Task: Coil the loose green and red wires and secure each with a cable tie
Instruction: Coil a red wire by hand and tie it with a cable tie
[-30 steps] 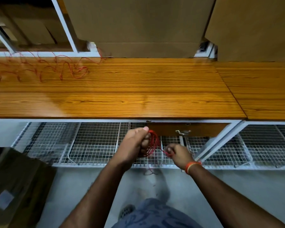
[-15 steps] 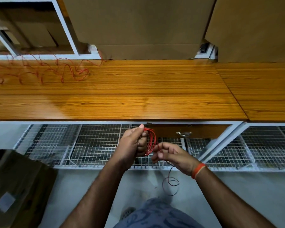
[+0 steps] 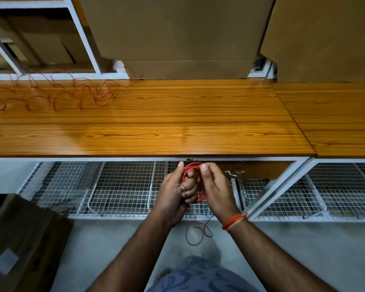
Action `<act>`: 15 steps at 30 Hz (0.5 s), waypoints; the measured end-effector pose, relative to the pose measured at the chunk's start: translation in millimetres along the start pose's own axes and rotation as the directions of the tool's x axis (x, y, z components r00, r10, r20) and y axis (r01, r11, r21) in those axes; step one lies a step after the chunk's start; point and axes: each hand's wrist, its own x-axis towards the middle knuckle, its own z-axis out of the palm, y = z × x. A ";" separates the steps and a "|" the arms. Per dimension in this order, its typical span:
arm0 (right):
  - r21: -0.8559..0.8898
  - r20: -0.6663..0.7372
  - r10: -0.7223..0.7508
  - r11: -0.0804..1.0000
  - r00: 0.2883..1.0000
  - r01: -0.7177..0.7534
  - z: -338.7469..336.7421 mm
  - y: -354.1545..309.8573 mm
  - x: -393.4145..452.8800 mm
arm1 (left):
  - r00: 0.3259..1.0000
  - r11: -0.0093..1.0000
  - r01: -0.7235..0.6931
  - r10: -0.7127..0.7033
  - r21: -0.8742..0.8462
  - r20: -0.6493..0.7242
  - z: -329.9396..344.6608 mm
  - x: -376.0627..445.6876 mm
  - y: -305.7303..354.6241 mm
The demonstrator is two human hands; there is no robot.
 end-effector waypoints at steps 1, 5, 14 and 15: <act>-0.032 -0.025 -0.022 0.999 0.999 0.021 0.3 -0.5 1.4 | 1.000 1.000 0.004 -0.004 -0.026 0.017 2.2 -0.6 -0.4; -0.014 -0.058 -0.073 0.997 0.996 0.072 2.0 -7.0 4.9 | 0.999 0.994 -0.030 0.034 -0.102 0.032 6.9 1.7 4.9; 0.034 -0.179 -0.083 0.995 0.980 0.091 4.1 -10.4 6.7 | 0.999 0.998 -0.044 0.045 -0.044 0.012 12.3 2.6 6.7; 0.025 -0.198 -0.091 0.995 0.976 0.098 3.3 -10.7 7.1 | 0.999 0.999 -0.028 0.028 -0.041 0.015 13.4 2.5 7.2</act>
